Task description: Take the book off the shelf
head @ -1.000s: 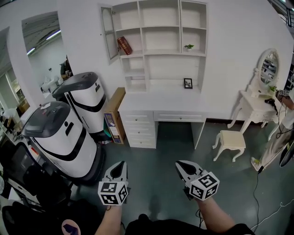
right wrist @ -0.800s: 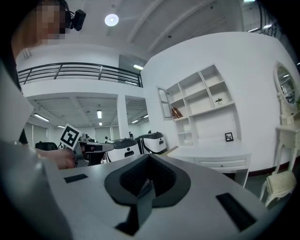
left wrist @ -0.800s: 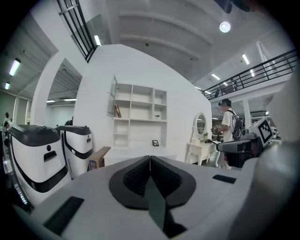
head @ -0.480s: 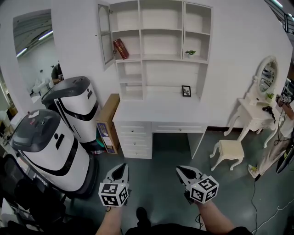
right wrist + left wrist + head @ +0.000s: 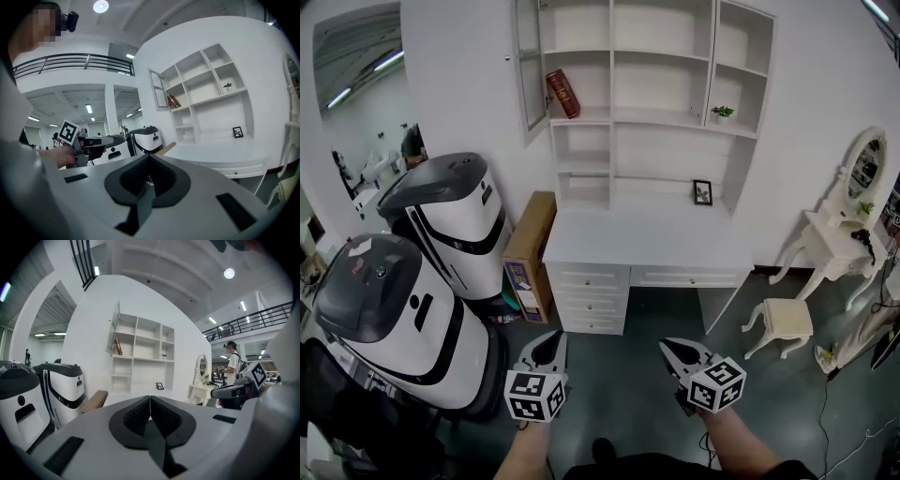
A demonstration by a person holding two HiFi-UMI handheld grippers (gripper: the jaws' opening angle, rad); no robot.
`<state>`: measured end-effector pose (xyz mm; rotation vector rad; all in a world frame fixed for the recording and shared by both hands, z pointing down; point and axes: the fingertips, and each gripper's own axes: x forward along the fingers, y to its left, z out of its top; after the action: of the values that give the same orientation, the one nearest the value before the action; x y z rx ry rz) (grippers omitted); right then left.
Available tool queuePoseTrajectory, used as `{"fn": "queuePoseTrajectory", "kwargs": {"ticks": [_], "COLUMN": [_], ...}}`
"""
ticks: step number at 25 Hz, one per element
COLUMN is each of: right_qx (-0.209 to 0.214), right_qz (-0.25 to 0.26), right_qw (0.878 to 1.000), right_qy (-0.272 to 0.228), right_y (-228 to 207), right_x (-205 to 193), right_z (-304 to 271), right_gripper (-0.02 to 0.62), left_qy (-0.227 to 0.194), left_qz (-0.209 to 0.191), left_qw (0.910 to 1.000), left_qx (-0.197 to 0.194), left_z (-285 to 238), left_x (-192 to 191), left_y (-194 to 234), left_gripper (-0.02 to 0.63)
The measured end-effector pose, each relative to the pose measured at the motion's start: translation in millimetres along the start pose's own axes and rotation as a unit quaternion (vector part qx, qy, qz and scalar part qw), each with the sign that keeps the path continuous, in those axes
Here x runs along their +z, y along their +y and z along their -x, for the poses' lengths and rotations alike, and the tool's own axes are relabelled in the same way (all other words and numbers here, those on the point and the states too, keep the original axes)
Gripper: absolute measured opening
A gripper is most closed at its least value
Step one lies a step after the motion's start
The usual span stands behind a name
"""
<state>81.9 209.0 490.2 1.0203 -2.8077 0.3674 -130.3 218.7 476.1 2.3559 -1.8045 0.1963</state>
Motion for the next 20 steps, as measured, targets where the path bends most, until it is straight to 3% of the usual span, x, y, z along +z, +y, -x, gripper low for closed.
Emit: {"fn": "queuePoseTrajectory", "kwargs": {"ticks": [10, 20], "right_qx": [0.007, 0.017], "right_qz": [-0.012, -0.04], "right_qw": [1.0, 0.999], "right_qy": [-0.003, -0.006], "right_y": [-5, -78], "right_x": [19, 26], "right_z": [-81, -156], "right_gripper": [0.014, 0.014], "left_qy": [0.008, 0.021], "left_qz": [0.003, -0.004], "left_qw": [0.9998, 0.9997], "left_qx": [-0.017, -0.014], "left_z": [-48, -137], "left_x": [11, 17], "left_y": [61, 90], "left_gripper": [0.011, 0.011]}}
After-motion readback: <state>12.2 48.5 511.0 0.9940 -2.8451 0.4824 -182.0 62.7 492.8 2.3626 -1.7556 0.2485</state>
